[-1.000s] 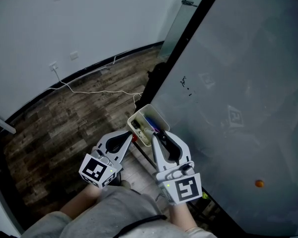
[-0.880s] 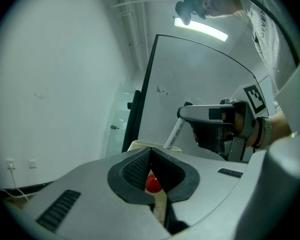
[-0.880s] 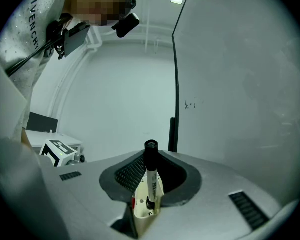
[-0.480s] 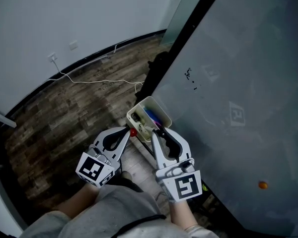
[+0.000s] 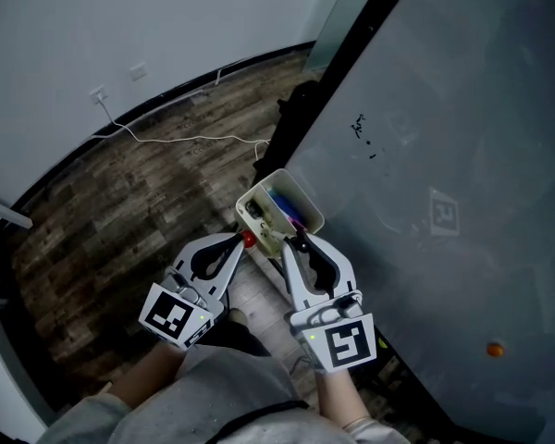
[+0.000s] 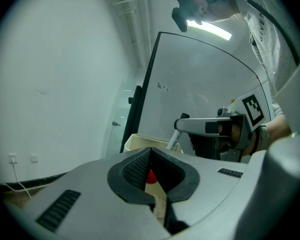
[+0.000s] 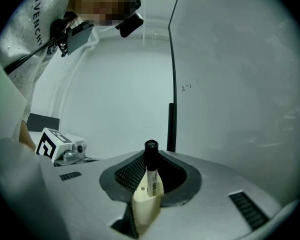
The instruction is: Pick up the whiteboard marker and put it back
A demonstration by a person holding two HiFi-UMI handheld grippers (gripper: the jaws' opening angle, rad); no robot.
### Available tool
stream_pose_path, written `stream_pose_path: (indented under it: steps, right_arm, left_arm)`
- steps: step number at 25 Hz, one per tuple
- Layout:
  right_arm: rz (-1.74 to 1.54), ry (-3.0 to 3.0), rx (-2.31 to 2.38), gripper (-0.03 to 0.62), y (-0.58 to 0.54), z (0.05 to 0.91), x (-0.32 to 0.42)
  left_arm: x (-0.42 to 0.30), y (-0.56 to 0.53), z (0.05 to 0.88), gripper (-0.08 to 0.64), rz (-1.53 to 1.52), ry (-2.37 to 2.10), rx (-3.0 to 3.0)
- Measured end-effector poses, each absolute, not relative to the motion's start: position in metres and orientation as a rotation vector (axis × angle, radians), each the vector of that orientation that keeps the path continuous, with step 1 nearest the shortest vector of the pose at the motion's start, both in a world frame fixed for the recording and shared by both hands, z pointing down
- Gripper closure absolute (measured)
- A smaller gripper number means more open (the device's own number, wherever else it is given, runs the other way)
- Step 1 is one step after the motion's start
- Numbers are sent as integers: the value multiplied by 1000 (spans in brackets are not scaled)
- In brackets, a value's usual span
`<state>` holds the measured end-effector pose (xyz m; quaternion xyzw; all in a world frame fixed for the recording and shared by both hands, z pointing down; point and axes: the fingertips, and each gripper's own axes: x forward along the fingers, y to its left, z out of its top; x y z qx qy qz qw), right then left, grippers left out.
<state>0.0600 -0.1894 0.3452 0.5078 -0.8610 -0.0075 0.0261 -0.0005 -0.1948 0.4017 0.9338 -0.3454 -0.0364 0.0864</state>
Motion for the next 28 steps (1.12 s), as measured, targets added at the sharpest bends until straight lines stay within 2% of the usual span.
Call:
stream_pose_path:
  steps: [28]
  right_arm:
    - [-109,-2632,1524,511,-186,374,52]
  left_arm:
    - [-1,-189,414,545,-83,-1055,2754]
